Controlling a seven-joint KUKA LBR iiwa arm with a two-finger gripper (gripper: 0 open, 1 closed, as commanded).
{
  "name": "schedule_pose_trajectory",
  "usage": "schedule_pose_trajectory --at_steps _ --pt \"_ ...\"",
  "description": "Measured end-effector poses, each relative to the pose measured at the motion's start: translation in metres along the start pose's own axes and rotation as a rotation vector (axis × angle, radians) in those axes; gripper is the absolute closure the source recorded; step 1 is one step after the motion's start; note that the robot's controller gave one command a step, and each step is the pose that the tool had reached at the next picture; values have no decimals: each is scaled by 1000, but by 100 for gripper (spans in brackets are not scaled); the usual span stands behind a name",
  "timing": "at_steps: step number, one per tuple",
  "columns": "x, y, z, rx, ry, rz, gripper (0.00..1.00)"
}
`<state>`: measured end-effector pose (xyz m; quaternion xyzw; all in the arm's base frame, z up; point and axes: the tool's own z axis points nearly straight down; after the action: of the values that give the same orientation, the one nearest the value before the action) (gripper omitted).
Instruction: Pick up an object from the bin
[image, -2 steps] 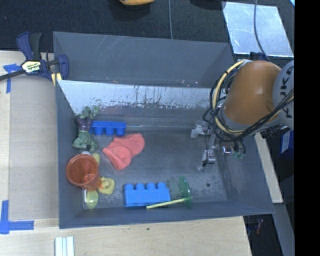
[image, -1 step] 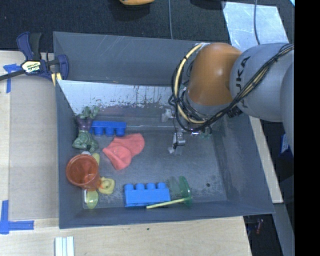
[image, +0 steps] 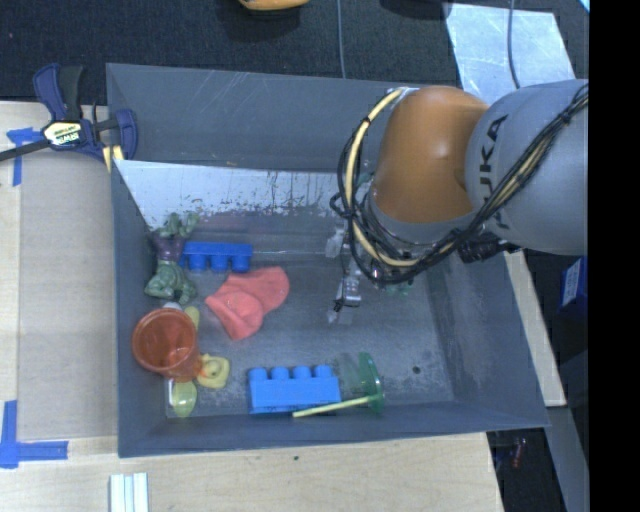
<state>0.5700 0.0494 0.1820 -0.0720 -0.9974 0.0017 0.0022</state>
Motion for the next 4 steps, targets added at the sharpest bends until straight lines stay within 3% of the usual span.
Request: schedule_pose_trajectory --at_steps 1,2,3,4 --pt "-9 27 53 -8 -22 90 0" --pt "-22 69 90 -6 -24 5 0" --pt "51 95 108 -8 -24 83 100" --pt "51 95 108 -8 -24 82 100"
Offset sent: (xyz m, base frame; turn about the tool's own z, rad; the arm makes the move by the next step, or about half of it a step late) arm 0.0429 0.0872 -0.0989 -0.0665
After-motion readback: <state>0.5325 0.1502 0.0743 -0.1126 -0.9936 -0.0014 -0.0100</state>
